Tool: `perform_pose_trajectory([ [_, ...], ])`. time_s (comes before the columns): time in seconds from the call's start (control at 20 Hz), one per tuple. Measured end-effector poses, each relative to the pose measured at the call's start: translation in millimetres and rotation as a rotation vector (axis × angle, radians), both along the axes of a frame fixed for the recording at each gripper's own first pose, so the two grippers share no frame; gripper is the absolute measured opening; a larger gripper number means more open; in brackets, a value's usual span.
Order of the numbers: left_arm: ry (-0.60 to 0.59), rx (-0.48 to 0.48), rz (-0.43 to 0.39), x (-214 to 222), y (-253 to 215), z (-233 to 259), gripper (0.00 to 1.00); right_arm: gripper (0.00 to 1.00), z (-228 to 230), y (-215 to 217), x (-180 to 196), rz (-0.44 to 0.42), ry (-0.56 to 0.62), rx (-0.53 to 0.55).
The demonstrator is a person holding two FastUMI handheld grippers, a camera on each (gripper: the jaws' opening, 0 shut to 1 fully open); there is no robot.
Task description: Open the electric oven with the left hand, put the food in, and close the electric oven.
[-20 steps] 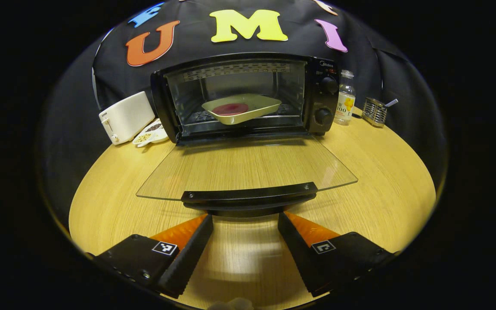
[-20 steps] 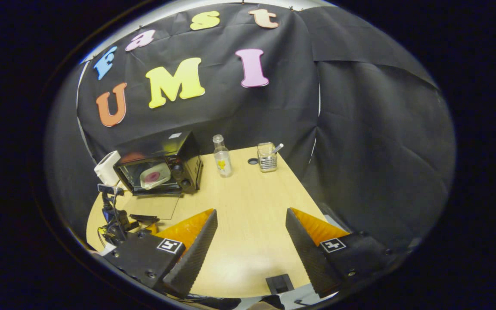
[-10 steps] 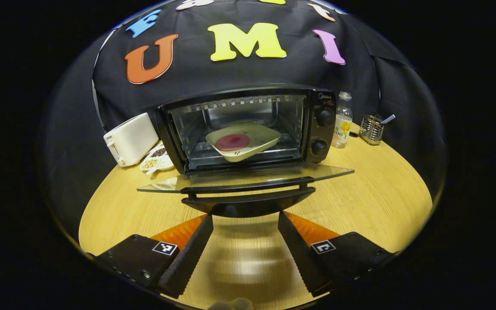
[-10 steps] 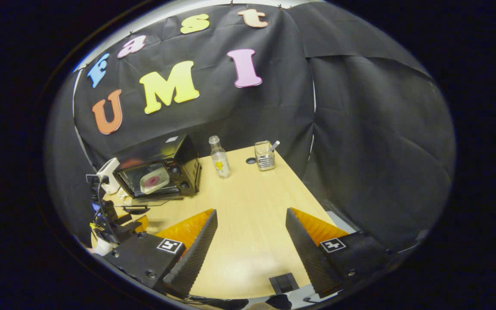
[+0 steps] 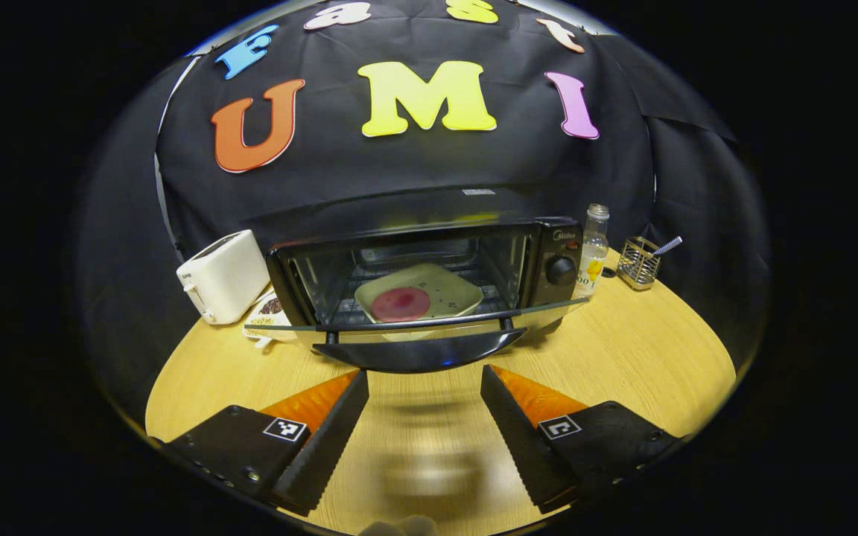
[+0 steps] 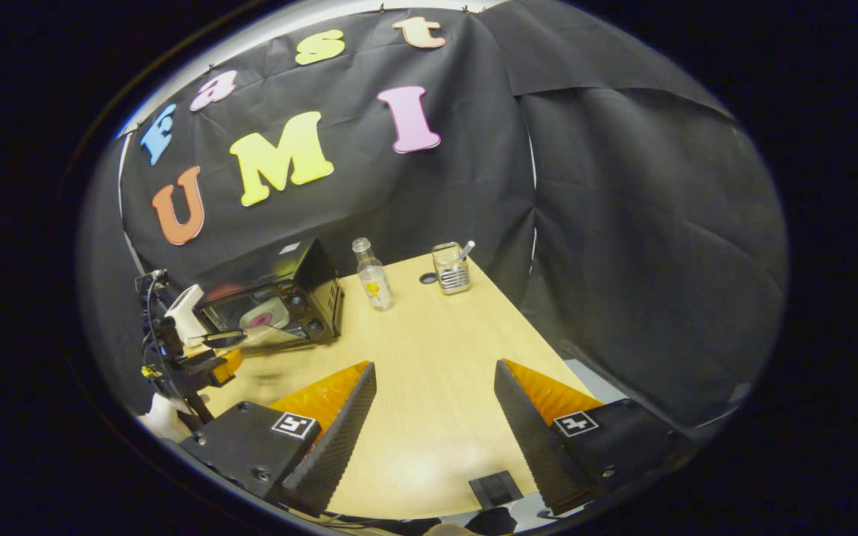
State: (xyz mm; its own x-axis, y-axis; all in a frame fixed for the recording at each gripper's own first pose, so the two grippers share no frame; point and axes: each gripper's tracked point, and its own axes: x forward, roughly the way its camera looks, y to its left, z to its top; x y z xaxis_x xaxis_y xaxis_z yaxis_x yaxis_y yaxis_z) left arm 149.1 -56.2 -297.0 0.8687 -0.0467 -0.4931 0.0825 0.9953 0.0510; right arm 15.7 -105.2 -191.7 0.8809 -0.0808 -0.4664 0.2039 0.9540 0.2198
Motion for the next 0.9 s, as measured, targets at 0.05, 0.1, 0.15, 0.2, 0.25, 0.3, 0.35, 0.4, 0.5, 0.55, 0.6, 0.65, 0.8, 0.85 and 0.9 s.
perform_pose_trajectory([
  [0.05,-0.003,-0.002,0.000,3.0,-0.5,2.8,0.97,1.00,0.9,-1.8,-0.4,-0.005,-0.003,0.002],
  [0.1,-0.012,-0.004,-0.001,6.6,-1.3,7.0,0.97,1.00,1.4,-4.0,1.1,-0.010,-0.005,0.003],
  [0.15,-0.016,-0.006,-0.003,9.3,-2.3,9.7,0.97,1.00,2.5,-5.3,1.4,-0.013,-0.007,0.008],
  [0.2,-0.022,-0.002,-0.006,12.6,-2.8,12.4,0.96,1.00,3.4,-4.9,2.2,-0.016,-0.011,0.014],
  [0.25,-0.027,0.001,-0.011,15.2,-4.5,14.8,0.96,1.00,5.2,-5.6,3.3,-0.018,-0.015,0.017],
  [0.3,-0.028,0.004,-0.015,17.5,-5.3,15.8,0.96,1.00,5.8,-5.3,3.3,-0.017,-0.016,0.017],
  [0.35,-0.033,0.002,-0.019,21.2,-7.5,18.5,0.96,1.00,6.8,-5.9,3.6,-0.017,-0.018,0.012],
  [0.4,-0.037,0.001,-0.021,24.5,-8.9,20.3,0.96,1.00,6.6,-6.9,3.6,-0.017,-0.018,0.007],
  [0.5,-0.050,-0.003,-0.026,31.8,-11.3,25.1,0.96,1.00,5.8,-6.9,4.7,-0.013,-0.016,0.002],
  [0.55,-0.054,-0.003,-0.027,34.6,-11.8,27.0,0.96,1.00,6.0,-7.6,4.4,-0.013,-0.012,-0.001],
  [0.6,-0.060,-0.004,-0.029,38.0,-12.3,29.0,0.96,1.00,6.2,-9.4,5.2,-0.014,-0.012,-0.003],
  [0.65,-0.065,-0.004,-0.027,42.0,-12.9,31.0,0.96,1.00,6.6,-10.4,5.1,-0.017,-0.011,-0.003],
  [0.8,-0.060,-0.020,-0.022,47.3,-15.7,30.1,0.96,1.00,6.1,-10.9,4.9,-0.019,-0.008,-0.005],
  [0.85,-0.055,-0.021,-0.020,46.6,-16.1,28.4,0.96,1.00,6.2,-10.9,4.8,-0.019,-0.007,-0.006],
  [0.9,-0.053,-0.025,-0.022,46.1,-17.5,27.9,0.96,1.00,5.8,-11.4,4.8,-0.018,-0.005,-0.009],
])
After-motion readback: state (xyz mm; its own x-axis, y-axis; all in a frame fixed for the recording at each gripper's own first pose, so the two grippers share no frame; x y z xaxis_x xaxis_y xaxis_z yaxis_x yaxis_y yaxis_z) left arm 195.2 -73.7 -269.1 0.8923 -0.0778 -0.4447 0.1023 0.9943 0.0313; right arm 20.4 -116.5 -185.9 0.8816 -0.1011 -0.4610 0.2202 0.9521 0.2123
